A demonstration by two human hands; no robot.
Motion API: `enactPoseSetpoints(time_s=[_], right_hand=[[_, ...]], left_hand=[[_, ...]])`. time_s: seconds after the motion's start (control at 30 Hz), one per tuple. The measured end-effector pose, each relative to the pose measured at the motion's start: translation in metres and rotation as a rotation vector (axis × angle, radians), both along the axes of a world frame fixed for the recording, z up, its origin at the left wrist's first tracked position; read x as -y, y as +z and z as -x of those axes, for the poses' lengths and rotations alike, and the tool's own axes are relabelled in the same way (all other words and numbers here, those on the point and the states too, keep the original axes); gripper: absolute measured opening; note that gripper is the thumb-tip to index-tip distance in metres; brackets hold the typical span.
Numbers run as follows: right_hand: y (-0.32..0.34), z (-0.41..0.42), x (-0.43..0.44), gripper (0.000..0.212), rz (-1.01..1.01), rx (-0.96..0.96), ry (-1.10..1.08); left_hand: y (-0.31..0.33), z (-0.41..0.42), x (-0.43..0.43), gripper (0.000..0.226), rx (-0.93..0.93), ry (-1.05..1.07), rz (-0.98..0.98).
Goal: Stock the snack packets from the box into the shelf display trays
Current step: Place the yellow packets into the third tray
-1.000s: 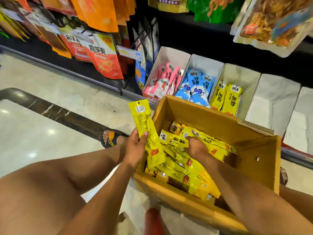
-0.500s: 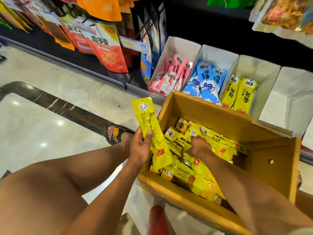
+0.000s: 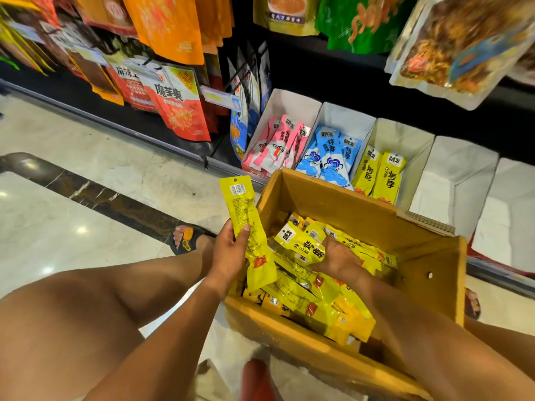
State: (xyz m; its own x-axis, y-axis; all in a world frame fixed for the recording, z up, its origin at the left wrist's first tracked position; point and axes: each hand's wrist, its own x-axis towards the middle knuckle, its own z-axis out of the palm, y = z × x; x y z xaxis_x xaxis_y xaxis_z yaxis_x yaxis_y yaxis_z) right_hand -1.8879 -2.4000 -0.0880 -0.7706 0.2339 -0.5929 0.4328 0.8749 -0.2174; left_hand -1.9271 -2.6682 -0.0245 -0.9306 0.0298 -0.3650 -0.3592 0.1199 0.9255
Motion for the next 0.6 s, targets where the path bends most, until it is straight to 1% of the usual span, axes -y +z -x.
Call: enactPoseSetpoints(time_s=[0.17,0.23,0.3,0.4,0.47,0.5,0.57,0.6], right_hand=[[0.059,-0.011,-0.016,0.091,0.063,-0.126,-0.013],[0.092,-0.012,-0.024,0.096,0.082,-0.188,-0.002],[0.128,-0.010,-0.034,0.096,0.100,-0.257,0.027],[0.184,-0.007,-0.051,0.099,0.116,-0.370,0.028],[0.215,-0.005,-0.062,0.100,0.143,-0.431,-0.056],[0.229,-0.005,-0.067,0.095,0.179,-0.461,-0.107],[0.253,-0.008,-0.076,0.080,0.343,-0.490,-0.244],[0.261,-0.010,-0.079,0.079,0.452,-0.507,-0.315]], left_hand=[[0.017,0.005,-0.008,0.017,0.024,-0.013,-0.013],[0.033,0.007,-0.020,0.018,0.010,-0.026,-0.017],[0.051,0.014,-0.036,0.018,-0.019,-0.049,-0.001],[0.087,0.027,-0.062,0.018,-0.050,-0.128,-0.022],[0.115,0.036,-0.077,0.022,-0.069,-0.194,-0.037],[0.130,0.041,-0.083,0.021,-0.086,-0.226,-0.030],[0.151,0.050,-0.094,0.020,-0.119,-0.272,-0.047],[0.159,0.055,-0.100,0.020,-0.112,-0.289,-0.076]])
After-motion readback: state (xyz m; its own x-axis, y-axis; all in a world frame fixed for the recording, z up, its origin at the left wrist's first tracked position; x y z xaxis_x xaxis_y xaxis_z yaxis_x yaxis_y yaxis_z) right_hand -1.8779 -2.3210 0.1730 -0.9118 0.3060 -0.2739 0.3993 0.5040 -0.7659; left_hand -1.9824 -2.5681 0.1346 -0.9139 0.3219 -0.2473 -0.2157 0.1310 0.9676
